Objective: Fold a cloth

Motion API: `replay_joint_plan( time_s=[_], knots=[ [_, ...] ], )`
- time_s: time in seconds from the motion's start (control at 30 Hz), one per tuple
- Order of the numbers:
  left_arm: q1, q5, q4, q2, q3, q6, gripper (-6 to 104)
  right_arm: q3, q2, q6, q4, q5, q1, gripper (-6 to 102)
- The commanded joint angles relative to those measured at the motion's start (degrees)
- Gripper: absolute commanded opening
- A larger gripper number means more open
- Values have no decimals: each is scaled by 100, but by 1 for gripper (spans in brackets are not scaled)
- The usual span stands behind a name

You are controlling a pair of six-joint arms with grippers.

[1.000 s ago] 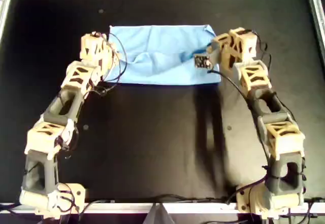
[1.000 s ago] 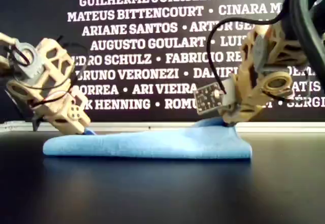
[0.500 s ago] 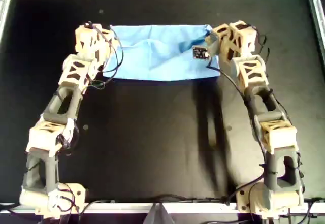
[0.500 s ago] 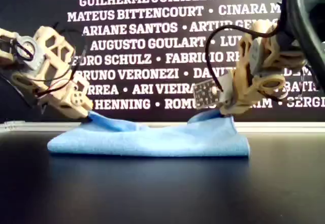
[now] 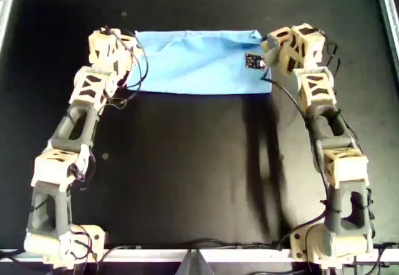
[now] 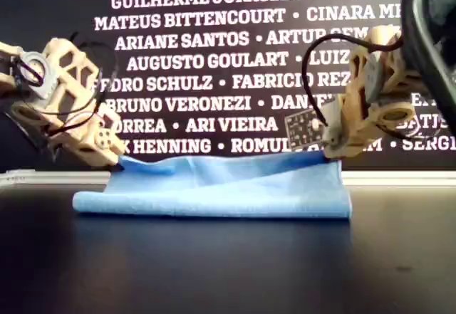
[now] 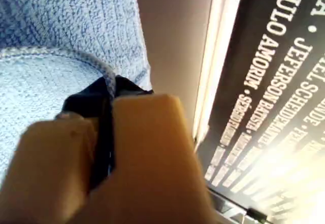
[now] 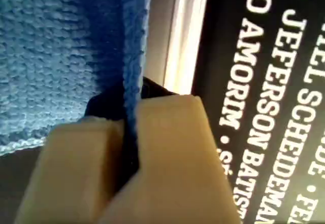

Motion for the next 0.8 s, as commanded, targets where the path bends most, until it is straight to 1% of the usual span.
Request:
replay_joint_plan(
  time_s=[0.0, 0.1, 0.17, 0.23, 0.33, 0.47, 0.6, 0.77],
  knots=[
    [141, 9, -123, 167, -422, 35, 2, -519, 272, -35, -211, -35, -35, 3],
    [141, 79, -141, 35, -554, 35, 5, -519, 264, -26, -396, -35, -44, 3],
    [141, 62, -211, -114, -694, 35, 13, -519, 255, -26, -554, -35, -44, 7],
    [141, 9, -220, -237, -844, 35, 24, -519, 255, -26, -668, -35, -44, 13],
    [141, 0, -220, -272, -967, 35, 40, -519, 255, -26, -703, -35, -44, 26],
    [141, 9, -220, -281, -1011, 35, 55, -510, 246, -26, -703, -44, -35, 40],
    [141, 9, -220, -281, -1011, 35, 60, -510, 246, -26, -703, -44, -35, 47],
    [149, 9, -202, -272, -932, 35, 60, -501, 255, -26, -703, -53, -44, 49]
  ],
)
